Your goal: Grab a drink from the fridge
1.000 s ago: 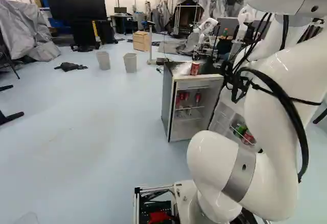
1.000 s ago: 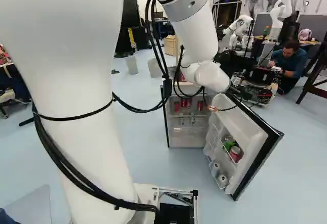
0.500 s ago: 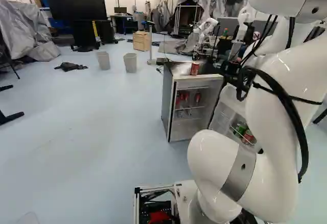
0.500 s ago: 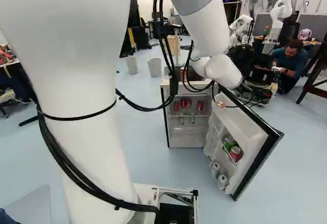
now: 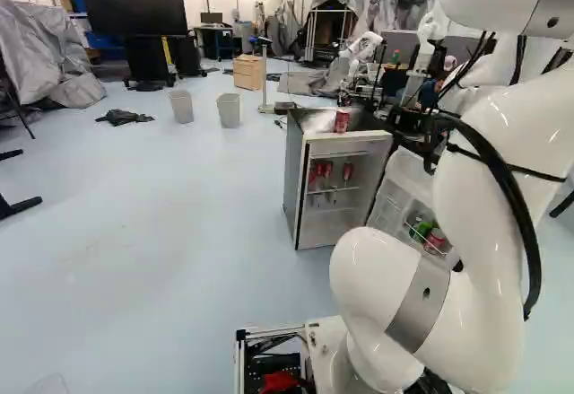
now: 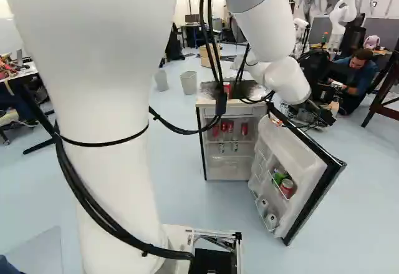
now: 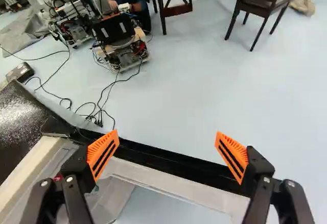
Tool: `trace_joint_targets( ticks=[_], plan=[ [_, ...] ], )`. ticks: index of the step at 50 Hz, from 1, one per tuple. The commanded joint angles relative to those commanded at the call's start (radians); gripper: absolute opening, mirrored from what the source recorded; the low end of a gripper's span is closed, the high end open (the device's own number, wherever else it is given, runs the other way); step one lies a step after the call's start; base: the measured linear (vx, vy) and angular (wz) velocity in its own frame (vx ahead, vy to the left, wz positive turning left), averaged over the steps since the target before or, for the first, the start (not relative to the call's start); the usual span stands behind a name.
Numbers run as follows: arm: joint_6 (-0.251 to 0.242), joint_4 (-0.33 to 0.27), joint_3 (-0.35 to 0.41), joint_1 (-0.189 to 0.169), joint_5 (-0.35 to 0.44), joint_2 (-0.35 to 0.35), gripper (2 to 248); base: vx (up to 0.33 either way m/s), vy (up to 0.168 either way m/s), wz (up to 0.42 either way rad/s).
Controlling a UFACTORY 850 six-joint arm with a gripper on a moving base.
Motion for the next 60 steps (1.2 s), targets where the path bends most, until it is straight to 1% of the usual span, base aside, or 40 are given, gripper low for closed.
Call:
trace_joint_targets(
  ticks=[15,24,45,60],
  plan=[
    [0.000,0.083,-0.074,-0.021,-0.095,-0.061,247,0.000,0.000,0.000],
    [0.000,0.114,-0.121,-0.031,-0.145,-0.099,247,0.000,0.000,0.000],
    [0.000,0.151,-0.241,-0.050,-0.262,-0.193,247,0.000,0.000,0.000],
    [0.000,0.158,-0.329,-0.062,-0.357,-0.259,247,0.000,0.000,0.000]
  ],
)
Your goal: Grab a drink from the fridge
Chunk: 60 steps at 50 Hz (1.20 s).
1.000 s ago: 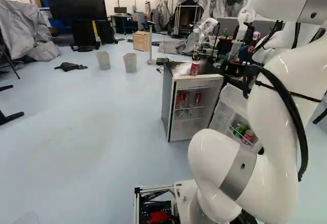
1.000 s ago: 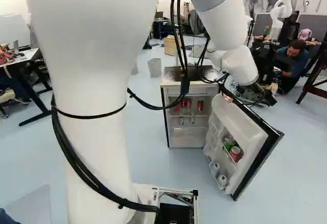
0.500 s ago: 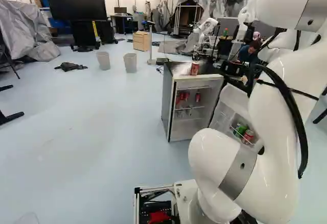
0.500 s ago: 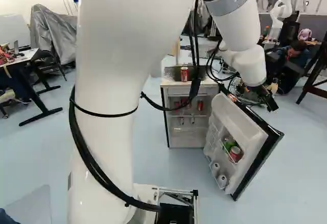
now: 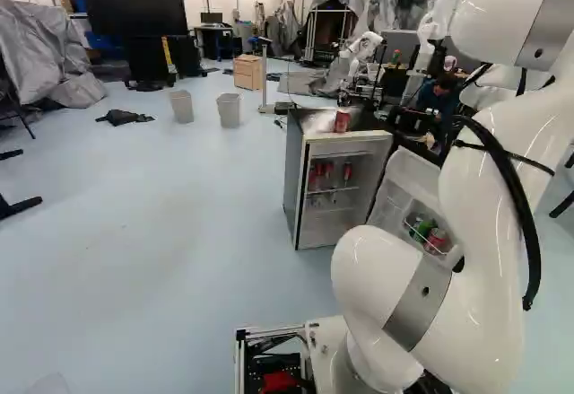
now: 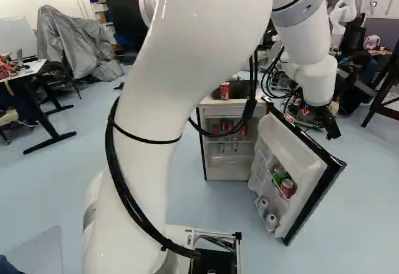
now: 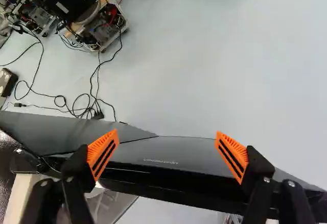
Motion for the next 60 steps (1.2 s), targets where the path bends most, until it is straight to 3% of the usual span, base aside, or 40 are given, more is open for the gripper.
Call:
trace_joint_targets(
  ticks=[34,44,60],
  plan=[
    [0.000,0.000,-0.200,-0.025,-0.236,-0.142,247,0.000,0.000,0.000],
    [0.000,0.000,-0.214,-0.028,-0.291,-0.152,247,0.000,0.000,0.000],
    [0.000,0.000,-0.214,-0.028,-0.301,-0.152,247,0.000,0.000,0.000]
  ],
)
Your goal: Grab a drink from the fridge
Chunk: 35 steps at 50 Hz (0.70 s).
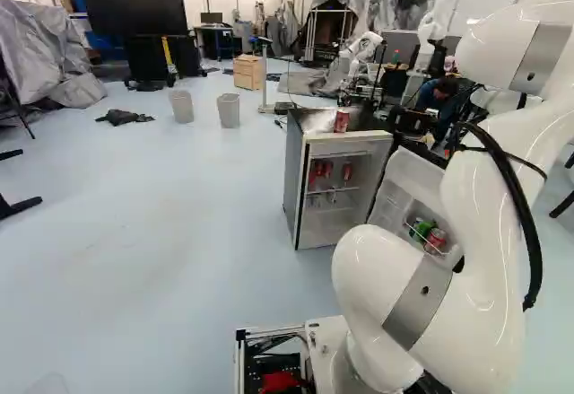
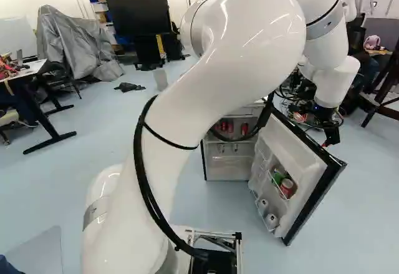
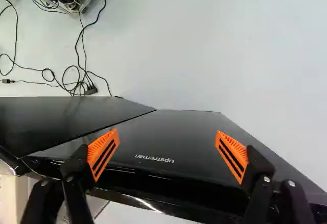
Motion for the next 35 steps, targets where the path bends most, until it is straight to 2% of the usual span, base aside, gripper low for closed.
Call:
trace_joint_targets(
  ticks=[35],
  plan=[
    [0.000,0.000,0.055,0.007,0.000,0.037,247,0.000,0.000,0.000]
  ],
)
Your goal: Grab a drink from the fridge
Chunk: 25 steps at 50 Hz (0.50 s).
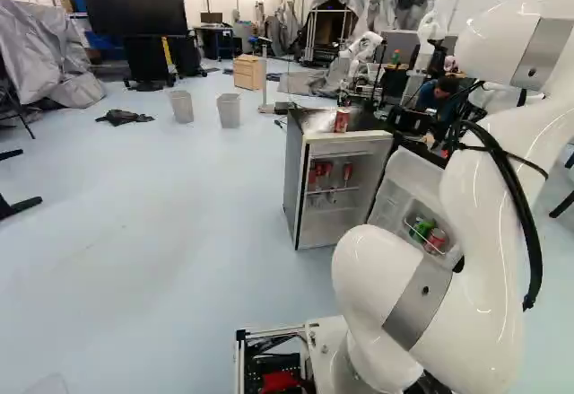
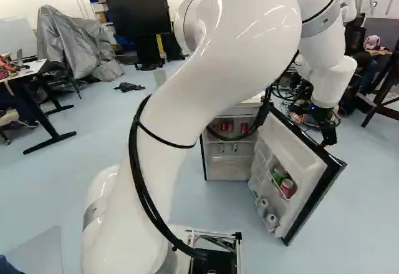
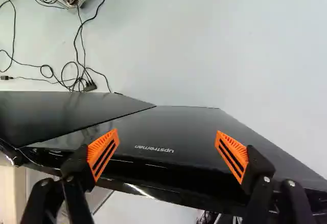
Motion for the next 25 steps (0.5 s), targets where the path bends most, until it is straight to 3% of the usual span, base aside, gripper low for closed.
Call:
trace_joint_targets(
  ticks=[25],
  plan=[
    [0.000,0.000,0.052,0.004,0.000,0.036,247,0.000,0.000,0.000]
  ],
)
